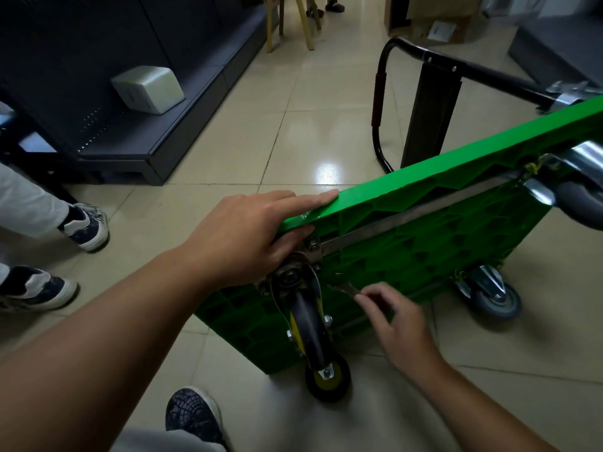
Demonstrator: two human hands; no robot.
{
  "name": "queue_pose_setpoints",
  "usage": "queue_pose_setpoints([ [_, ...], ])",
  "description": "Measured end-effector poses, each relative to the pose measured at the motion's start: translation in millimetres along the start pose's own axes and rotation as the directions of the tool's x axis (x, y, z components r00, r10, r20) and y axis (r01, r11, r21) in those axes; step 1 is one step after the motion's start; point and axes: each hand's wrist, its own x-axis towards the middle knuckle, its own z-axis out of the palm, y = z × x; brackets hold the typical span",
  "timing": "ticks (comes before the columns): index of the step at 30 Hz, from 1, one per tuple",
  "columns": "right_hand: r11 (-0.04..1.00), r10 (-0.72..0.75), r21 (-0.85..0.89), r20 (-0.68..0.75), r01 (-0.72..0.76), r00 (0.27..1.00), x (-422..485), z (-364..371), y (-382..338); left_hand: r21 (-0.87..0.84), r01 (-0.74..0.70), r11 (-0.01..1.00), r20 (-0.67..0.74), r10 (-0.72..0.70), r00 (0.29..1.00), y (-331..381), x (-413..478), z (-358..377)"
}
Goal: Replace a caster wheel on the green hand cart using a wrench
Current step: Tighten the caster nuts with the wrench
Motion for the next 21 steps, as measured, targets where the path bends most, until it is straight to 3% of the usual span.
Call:
queue_pose_setpoints([
  [2,0.944,-0.162,-0.284,0.036,0.166,0.986,16.1,-31.7,-4.7,-0.012,-0.001,1.0,-0.005,0.001,1.0,0.0,-0.1,-0.8],
  [4,0.796,-0.363,-0.471,0.131,0.38,0.923,36.9,-56.3,-18.5,-0.02,0.0,1.0,-0.004,0.0,1.0,-0.1,0.7,-1.2],
  [7,0.569,-0.512,-0.574,0.313,0.589,0.8,62.9,-72.2,-50.5,-0.02,0.001,1.0,-0.002,-0.001,1.0,1.6,0.6,-1.7],
  [10,0.417,-0.525,-0.656,0.391,0.629,0.756,76.9,-69.3,-70.9,-0.017,-0.01,1.0,-0.012,0.01,1.0,1.2,1.2,-1.4],
  [15,0.441,-0.53,-0.619,0.404,0.649,0.746,81.5,-68.9,-65.7,-0.014,-0.016,1.0,0.001,0.016,1.0,-0.6,0.9,-0.5],
  [19,0.622,-0.528,-0.525,0.265,0.581,0.806,75.7,-64.7,-54.5,-0.02,-0.015,1.0,0.001,0.015,1.0,-1.2,1.2,-0.4],
  [21,0.655,-0.523,-0.505,0.233,0.562,0.82,75.4,-61.0,-53.5,-0.021,-0.012,1.0,0.001,0.012,1.0,-1.2,1.2,-0.6],
])
